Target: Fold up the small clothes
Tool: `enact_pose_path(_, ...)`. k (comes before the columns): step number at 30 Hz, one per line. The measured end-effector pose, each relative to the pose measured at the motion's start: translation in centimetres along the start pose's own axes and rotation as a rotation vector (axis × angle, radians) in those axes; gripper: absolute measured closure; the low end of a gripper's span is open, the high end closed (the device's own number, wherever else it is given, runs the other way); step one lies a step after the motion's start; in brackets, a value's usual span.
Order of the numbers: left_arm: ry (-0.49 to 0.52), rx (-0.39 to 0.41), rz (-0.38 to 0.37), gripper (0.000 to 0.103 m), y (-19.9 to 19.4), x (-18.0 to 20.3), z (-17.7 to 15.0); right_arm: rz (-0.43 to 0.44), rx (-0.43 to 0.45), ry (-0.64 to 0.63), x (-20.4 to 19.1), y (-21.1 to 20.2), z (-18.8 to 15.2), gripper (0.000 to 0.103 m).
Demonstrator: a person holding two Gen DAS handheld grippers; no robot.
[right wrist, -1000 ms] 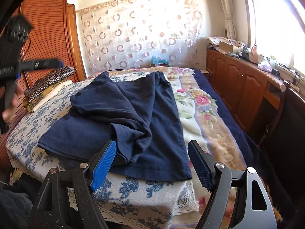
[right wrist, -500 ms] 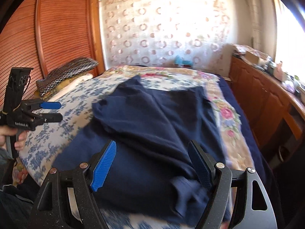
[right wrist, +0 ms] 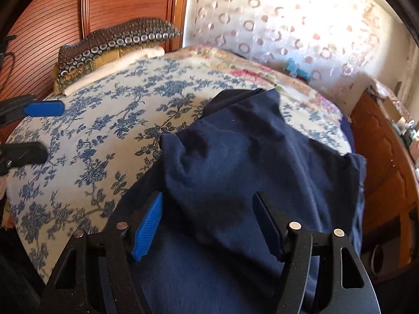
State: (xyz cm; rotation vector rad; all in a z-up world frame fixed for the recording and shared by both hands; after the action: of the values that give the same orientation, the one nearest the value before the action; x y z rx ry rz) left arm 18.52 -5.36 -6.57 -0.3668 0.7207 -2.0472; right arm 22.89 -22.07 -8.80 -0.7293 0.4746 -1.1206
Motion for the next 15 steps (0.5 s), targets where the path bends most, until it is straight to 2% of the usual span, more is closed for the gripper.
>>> enact_pose_path(2,-0.003,-0.001,-0.002,0.023,0.0,0.0,-0.1,-0.019,-0.014,-0.016,0.1,0.8,0.4,0.041)
enact_pose_path(3,-0.004,-0.001,-0.003,0.023,0.1,0.0,-0.1,-0.024,-0.015,-0.024,-0.2,1.3,0.6,0.051)
enact_pose_path(4,-0.005,-0.001,-0.004,0.023,0.0,0.0,-0.2,-0.029,-0.012,-0.033,-0.1,1.3,0.7,0.067)
enact_pose_path(6,-0.004,-0.001,-0.006,0.023,0.0,0.2,-0.3,-0.032,-0.003,-0.046,-0.4,1.2,0.7,0.086)
enact_pose_path(7,-0.003,-0.002,-0.007,0.023,0.0,0.2,-0.4,-0.030,0.028,-0.056,-0.2,0.4,1.0,0.093)
enact_pose_path(11,-0.005,0.001,-0.016,0.023,0.1,0.5,-0.4,-0.047,0.105,-0.010,1.7,-1.6,2.1,0.096)
enact_pose_path(15,-0.005,-0.002,-0.018,0.023,0.2,0.7,-0.4,-0.088,0.162,0.067,5.3,-3.1,3.8,0.096)
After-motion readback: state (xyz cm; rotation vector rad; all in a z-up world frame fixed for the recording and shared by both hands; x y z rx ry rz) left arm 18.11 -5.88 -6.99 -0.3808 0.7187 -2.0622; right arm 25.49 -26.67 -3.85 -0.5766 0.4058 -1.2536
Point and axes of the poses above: each gripper's, at about its wrist camera, not at the fingertips, and y roughly the way its jaws point, x to its right, z to its top, the point moved 5 cm from there along y, roughly the way its jaws point, and after that the axes turned 14 degrees about y, right-handed, at the moved point
